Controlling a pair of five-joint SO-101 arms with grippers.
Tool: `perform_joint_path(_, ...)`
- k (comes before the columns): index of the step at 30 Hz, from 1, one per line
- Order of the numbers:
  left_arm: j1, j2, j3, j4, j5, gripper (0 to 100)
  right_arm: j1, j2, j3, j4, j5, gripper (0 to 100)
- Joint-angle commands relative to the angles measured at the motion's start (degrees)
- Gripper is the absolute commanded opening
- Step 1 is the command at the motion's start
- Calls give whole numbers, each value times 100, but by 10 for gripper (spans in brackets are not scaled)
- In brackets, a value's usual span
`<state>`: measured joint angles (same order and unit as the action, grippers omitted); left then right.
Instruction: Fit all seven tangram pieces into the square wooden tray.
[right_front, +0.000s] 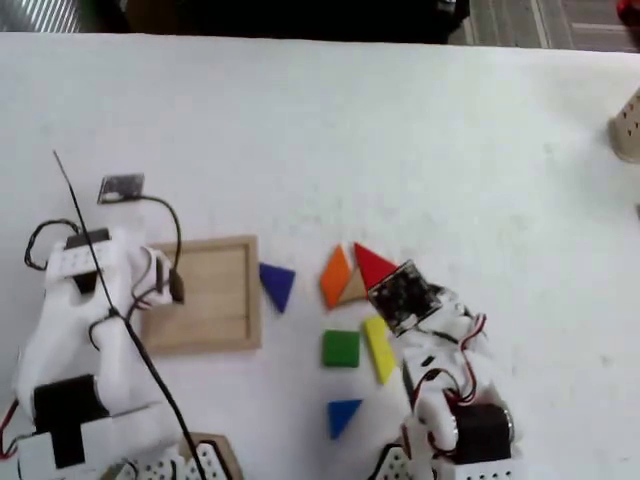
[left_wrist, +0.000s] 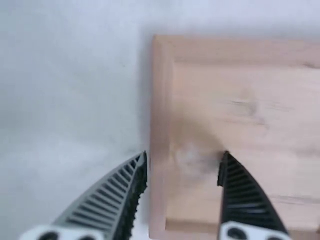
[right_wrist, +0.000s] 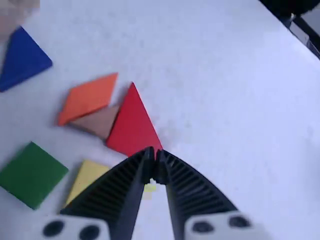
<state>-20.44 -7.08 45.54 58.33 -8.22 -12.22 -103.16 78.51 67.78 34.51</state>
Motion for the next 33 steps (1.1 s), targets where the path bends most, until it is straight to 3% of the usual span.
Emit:
perform_joint_path(1, 110, 532, -756, 396, 0, 238, -655, 110, -114, -541, -475, 74)
perform_joint_path(5, 110, 857, -1046, 571, -9, 238, -1235, 769, -97, -910, -1152, 145)
perform_joint_path(13, -145, 822, -1064, 378, 26, 233, -2246, 2185, 492, -1824, -1301, 109)
perform_joint_path(19, -374, 822, -1081, 237, 0, 106, -2246, 2193, 607, -1552, -1301, 105)
perform_joint_path(25, -778, 857, -1081, 255, -9, 103, -2237, 1789, 624, -1253, -1292, 105)
perform_joint_path(33, -1323, 857, -1081, 53, 35, 28, -2237, 1235, 958, -1218, -976, 105)
